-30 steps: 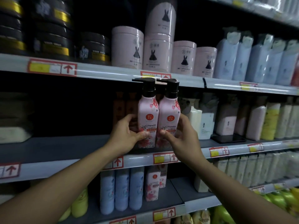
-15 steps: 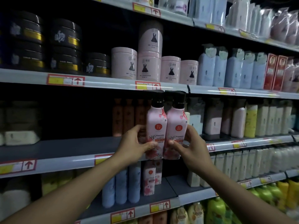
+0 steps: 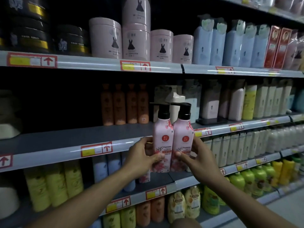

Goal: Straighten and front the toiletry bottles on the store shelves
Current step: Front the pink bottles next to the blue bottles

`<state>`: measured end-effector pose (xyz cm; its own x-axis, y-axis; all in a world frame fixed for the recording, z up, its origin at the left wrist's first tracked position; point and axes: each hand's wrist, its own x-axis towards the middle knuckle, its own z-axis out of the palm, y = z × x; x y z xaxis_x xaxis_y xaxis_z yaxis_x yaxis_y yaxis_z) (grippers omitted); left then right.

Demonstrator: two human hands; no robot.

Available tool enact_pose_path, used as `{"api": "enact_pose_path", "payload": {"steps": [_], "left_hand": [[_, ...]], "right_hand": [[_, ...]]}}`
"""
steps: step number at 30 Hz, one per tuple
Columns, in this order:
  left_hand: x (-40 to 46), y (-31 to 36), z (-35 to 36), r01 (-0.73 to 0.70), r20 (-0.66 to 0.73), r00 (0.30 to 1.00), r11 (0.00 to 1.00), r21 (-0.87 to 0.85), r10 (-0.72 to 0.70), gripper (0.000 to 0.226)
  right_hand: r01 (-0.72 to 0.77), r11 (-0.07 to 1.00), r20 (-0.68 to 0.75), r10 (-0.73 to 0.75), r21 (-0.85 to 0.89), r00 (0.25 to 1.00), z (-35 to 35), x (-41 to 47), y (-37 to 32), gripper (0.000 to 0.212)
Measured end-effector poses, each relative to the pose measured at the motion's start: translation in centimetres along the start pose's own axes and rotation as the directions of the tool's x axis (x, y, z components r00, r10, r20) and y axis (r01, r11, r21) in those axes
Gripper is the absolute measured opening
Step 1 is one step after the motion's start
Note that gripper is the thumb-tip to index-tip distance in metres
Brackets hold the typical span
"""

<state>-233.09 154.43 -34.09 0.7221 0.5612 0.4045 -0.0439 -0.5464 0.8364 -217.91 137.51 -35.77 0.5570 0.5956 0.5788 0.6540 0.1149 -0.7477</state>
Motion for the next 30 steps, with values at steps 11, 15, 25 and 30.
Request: {"api": "enact_pose_path", "payload": {"steps": [11, 15, 25, 30], "left_hand": [[-2.0, -7.7, 4.9, 0.309, 0.224, 0.926, 0.951, 0.013, -0.304, 0.035], [-3.4, -9.8, 6.4, 0.425, 0.258, 0.874, 0.905, 0.009, -0.413, 0.035], [-2.3, -13.2, 9.4, 0.518, 0.270, 0.826, 0.855, -0.018, -0.495, 0.027], [0.6, -14.5, 9.9, 0.470, 0.195, 0.865, 0.883, 0.013, -0.463, 0.019]], "right_hand": [[-0.212, 0.975, 0.167, 0.221, -0.067, 0.961, -0.1, -4.5, 9.1, 0.056], [-0.297, 0.950, 0.231, 0.311, -0.096, 0.922, 0.4, -5.8, 11.8, 0.061], [-0.357, 0.918, 0.267, 0.392, -0.173, 0.880, 1.7, -5.1, 16.5, 0.058], [-0.363, 0.921, 0.256, 0.388, -0.143, 0.885, 2.2, -2.3, 18.0, 0.057]]}}
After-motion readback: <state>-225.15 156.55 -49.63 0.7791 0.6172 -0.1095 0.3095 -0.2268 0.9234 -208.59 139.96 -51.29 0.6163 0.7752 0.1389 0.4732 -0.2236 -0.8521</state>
